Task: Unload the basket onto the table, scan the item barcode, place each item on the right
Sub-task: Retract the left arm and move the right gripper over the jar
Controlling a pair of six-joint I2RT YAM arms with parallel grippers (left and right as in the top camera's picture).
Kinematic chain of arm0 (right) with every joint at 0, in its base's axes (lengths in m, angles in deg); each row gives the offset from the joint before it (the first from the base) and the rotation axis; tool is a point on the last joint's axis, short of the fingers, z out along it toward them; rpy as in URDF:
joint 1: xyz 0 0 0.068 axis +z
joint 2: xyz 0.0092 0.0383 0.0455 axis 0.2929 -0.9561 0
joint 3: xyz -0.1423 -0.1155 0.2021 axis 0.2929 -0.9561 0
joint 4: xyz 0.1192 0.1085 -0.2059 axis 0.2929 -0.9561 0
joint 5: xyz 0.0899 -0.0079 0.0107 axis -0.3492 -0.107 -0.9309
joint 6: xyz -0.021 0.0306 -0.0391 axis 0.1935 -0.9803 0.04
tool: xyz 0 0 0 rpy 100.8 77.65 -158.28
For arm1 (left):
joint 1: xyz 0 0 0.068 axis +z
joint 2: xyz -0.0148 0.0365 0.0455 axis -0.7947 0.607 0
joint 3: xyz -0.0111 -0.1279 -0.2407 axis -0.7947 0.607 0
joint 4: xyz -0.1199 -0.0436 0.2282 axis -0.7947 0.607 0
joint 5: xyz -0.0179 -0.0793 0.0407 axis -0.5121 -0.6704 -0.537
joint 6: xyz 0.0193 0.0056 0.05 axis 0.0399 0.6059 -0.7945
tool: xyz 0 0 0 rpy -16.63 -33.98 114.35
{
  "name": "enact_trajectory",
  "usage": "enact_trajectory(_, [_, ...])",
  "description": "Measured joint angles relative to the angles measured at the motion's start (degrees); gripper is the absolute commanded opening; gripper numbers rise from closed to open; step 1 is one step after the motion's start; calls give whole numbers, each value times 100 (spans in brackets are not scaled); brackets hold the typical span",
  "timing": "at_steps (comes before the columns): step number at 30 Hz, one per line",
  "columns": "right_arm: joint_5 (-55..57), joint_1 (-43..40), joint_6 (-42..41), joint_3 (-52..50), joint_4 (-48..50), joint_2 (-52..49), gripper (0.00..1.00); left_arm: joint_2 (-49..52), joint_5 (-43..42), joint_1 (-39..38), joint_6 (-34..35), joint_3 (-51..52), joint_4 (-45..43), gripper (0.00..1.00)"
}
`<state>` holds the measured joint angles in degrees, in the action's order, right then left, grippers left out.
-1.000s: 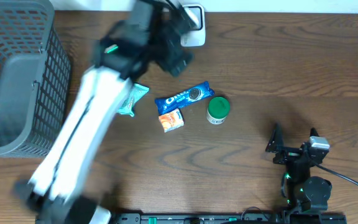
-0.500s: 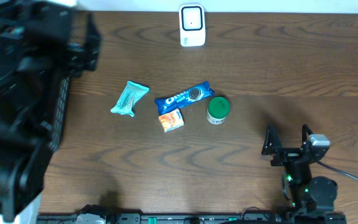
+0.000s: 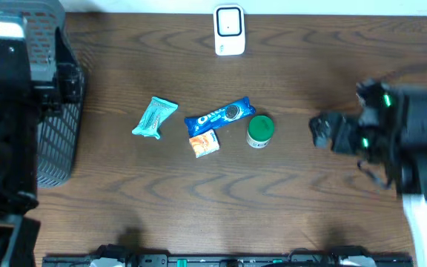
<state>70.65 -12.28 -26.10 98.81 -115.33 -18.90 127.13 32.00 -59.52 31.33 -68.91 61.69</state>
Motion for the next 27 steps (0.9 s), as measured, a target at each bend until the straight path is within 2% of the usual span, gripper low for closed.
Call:
enact_trajectory(2, [-201,33,-7,348,-42,-522,99,15,-20,0,24,87,-35,98])
enact_trajectory(5, [-492,46,-149,468,417,-1084,99,61,-44,0,44,221,-120,98])
enact_trajectory(8, [-302,212,-745,612,234,-1641,99,81,-46,0,46,319,-153,98])
enact_trajectory(16, [656,1294,-2487,1484,-828,-3058,99,0,-66,0,68,431,-166,98])
enact_trajectory(21, [798,1423,-2931,1722,-922,-3606,99,-553,-195,0,136,931,-313,98])
enact_trajectory(27, [881,1419,-3112,1722,-820,-4155,99,-1864,-245,4,157,1790,-955,98])
